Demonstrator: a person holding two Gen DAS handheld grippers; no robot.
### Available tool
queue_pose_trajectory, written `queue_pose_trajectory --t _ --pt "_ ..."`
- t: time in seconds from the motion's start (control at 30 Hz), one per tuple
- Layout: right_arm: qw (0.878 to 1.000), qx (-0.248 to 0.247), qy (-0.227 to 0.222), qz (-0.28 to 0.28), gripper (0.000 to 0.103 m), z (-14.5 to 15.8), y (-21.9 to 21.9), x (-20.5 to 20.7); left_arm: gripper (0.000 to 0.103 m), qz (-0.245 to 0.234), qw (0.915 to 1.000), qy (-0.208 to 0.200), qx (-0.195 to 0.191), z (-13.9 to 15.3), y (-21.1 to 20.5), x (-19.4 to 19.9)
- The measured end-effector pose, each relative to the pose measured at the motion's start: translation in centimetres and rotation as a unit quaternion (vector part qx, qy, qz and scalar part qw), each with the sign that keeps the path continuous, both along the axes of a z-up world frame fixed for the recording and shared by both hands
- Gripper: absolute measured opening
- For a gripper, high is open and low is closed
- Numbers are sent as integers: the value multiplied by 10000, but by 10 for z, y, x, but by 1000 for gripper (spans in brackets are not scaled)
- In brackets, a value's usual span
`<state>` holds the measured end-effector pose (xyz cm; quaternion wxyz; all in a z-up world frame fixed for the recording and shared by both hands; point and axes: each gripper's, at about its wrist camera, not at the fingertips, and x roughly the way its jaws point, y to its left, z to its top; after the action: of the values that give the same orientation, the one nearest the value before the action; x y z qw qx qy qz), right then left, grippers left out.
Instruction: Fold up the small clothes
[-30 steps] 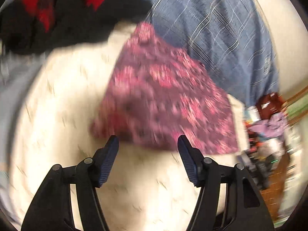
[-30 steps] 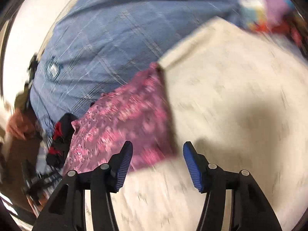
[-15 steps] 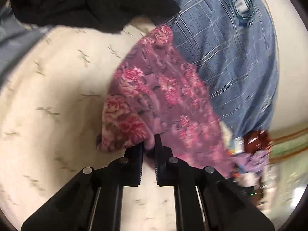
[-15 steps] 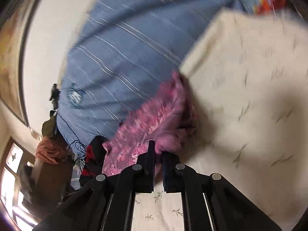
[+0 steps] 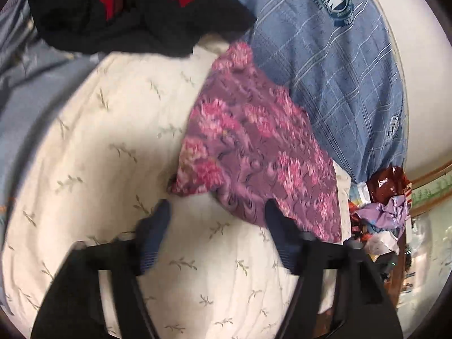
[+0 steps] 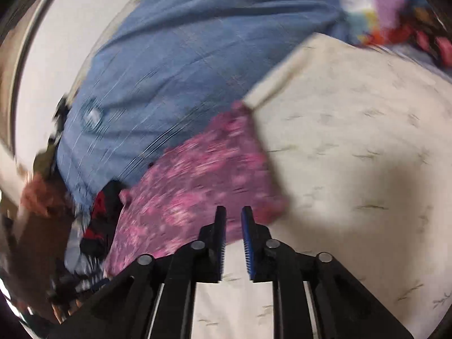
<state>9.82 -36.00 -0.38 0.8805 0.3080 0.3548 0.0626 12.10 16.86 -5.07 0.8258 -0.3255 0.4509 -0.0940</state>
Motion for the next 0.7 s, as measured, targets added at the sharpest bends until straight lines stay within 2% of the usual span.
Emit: queue_pose_trajectory --t 0.07,0.13,0.23,0.33,0.43,0.57,0.7 --pt "9986 -264 25 463 36 7 32 12 70 -44 9999 59 -97 0 4 8" --pt "9935 -498 51 1024 38 9 72 21 70 -102 9990 226 -377 -6 7 20" --pt "9772 -1025 129 1856 42 6 139 32 70 -88 9985 354 -418 -9 14 29" --pt "9541 -1595 29 2535 49 5 203 35 70 -157 9982 443 -379 -6 23 42" --pt "9256 -2113 -52 3139 55 1 259 39 70 -149 9976 543 -415 -6 35 53" --pt "8817 -2992 -280 3637 60 -6 321 39 70 -141 9981 550 -243 -4 50 65" --pt "8294 -3974 -691 3865 67 -17 370 38 70 -288 9972 653 -205 -4 57 82"
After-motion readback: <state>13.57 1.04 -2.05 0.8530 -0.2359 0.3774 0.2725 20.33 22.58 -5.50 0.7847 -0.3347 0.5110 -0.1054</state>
